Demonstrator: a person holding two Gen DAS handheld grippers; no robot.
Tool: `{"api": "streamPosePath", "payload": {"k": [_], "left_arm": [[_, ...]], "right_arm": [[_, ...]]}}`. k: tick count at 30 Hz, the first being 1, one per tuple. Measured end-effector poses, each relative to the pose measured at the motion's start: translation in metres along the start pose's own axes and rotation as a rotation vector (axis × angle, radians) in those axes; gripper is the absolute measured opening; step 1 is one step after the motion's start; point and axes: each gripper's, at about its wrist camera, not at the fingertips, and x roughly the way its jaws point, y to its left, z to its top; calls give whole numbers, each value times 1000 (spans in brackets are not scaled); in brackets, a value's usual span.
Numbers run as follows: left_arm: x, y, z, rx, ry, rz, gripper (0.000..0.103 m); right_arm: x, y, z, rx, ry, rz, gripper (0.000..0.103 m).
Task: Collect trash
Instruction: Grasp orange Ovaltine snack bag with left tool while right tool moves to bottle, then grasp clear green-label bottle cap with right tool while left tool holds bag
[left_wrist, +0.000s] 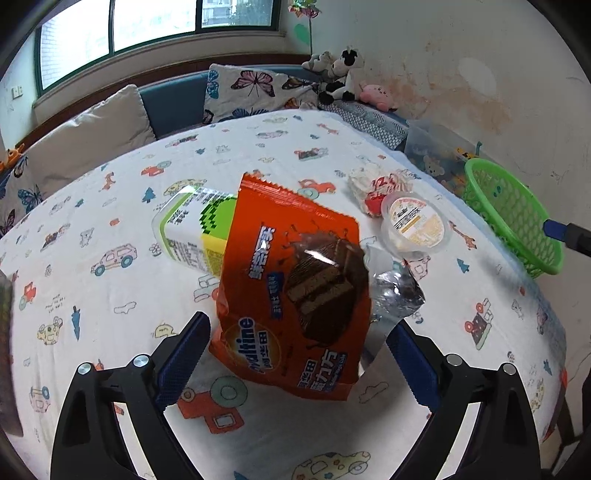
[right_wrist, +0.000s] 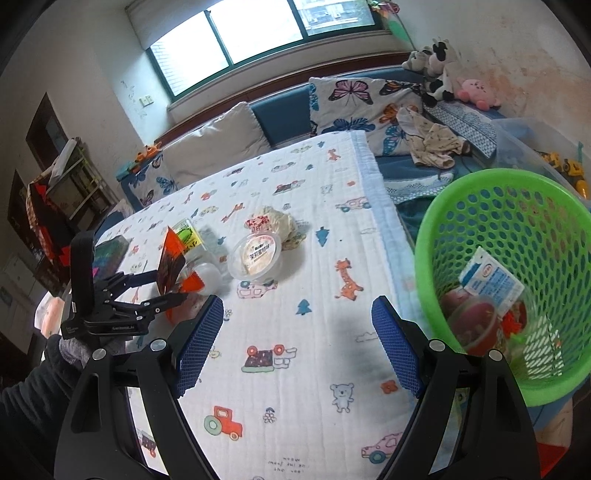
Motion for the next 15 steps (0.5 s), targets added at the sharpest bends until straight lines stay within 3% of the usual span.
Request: {"api": "streamPosePath", "payload": {"k": [7, 15], "left_arm": [[-3, 5, 1, -49, -14, -17, 66], [-23, 17, -5, -125, -45, -22, 58]], "right_arm": [[5, 4, -3, -11, 17, 7, 82], [12, 22, -1, -69, 30, 36, 82]]}}
